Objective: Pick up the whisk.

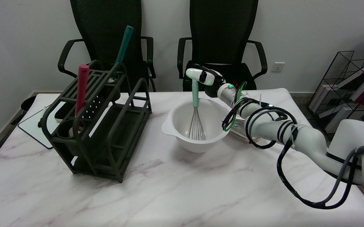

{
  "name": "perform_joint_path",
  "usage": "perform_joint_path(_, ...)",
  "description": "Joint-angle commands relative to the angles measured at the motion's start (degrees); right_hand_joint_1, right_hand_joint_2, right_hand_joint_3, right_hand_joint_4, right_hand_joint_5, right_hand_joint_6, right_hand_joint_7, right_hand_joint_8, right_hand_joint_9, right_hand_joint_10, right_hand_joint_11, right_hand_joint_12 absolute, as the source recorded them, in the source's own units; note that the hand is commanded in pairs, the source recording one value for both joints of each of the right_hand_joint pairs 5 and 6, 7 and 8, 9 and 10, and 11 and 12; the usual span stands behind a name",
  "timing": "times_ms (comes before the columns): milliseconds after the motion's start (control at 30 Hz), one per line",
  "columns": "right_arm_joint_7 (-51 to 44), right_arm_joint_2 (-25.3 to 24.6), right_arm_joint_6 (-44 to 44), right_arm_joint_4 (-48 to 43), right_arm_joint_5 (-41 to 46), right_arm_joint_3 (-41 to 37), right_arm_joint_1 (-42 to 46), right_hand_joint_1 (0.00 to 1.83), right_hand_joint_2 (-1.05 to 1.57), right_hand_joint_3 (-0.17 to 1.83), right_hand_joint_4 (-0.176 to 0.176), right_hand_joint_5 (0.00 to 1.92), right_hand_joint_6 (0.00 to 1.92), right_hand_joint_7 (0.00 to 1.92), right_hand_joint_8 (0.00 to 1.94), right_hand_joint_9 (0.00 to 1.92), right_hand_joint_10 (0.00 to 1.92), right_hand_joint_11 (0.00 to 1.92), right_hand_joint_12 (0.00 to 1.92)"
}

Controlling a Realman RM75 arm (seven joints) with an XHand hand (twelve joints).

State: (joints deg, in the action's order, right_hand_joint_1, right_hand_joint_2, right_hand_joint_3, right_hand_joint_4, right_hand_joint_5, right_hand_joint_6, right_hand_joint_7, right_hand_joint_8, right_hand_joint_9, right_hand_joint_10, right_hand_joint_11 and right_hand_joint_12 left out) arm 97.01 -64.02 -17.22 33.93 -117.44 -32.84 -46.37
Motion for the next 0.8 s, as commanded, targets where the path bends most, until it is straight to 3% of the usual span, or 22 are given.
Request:
perform_joint_path(33,0.19,-1.32,0.46,-0.10,-0.11,0.30,0.20,1.11,-0.24,1.18,0.000,0.10,0.10,0.46,0.46,0.43,0.43,0.46,0.46)
perform_joint_path(233,0.19,-1.21,0.30,0.10,-0.19,0.38,0.12,1.11,-0.23,1.17,0.000,0.09,0.09,0.47,0.47,0.44,0.44,0.49,0.49)
perform_joint_path(433,0.19,-1.00,0.06,0.14,-0.19,0.28,0.02,1.11,-0.21,1.16,0.000,0.10,0.10,0.48,0.48,0.48,0.48,0.64,0.64)
perform_joint_path(633,0.19,-0.92,0.06,0.31,-0.19,0.11,-0.22,1.12,-0.18,1.16,0.000,0.10,0.10,0.49,0.49,0.59,0.59,1.01,1.01)
perform_joint_path(800,0.19,-0.65,0.06,1.28,-0.19,-0.10,-0.14,1.12,-0.15,1.15,0.000,0.10,0.10,0.51,0.51,0.70,0.70,1.17,1.17)
